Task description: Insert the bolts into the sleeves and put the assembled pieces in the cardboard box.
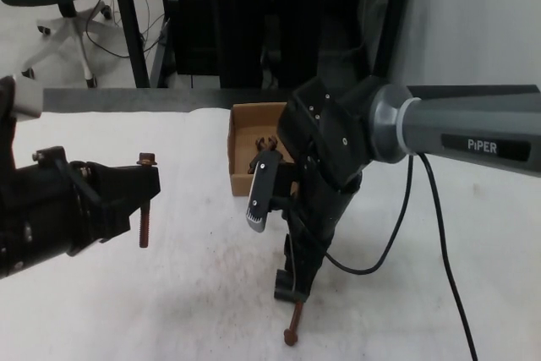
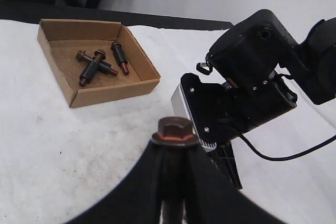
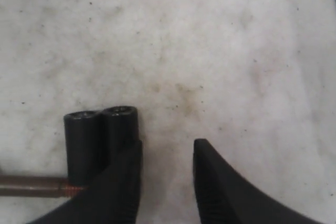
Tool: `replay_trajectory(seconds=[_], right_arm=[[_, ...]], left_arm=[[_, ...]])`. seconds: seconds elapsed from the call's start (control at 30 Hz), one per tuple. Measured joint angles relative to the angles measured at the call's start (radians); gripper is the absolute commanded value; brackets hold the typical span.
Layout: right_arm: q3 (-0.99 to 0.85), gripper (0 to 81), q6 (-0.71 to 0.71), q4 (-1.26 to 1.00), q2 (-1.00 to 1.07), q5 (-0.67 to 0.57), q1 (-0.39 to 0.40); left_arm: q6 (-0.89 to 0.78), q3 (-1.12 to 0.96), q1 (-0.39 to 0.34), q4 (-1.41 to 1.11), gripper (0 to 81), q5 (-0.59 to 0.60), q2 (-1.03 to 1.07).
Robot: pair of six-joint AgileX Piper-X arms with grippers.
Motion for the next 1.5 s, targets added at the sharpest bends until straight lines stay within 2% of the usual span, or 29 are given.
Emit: replay_trajectory(seconds=[0.3, 0.6, 1.5], right_arm=[[-0.002, 33.9, 0.000, 0.018, 0.000, -0.008, 0.038], [-0.002, 33.9, 0.000, 0.065, 0.000, 0.032, 0.038], [-0.008, 31.7, 0.042, 0.046, 0.047, 0.035, 0.057]], left_arm=[[0.000, 0.000, 0.000, 0.000, 0.3, 0.000, 0.000], [0.000, 0.000, 0.000, 0.000, 0.3, 0.000, 0.000], [0.032, 0.000, 0.000, 0.022, 0.3, -0.033, 0.000]])
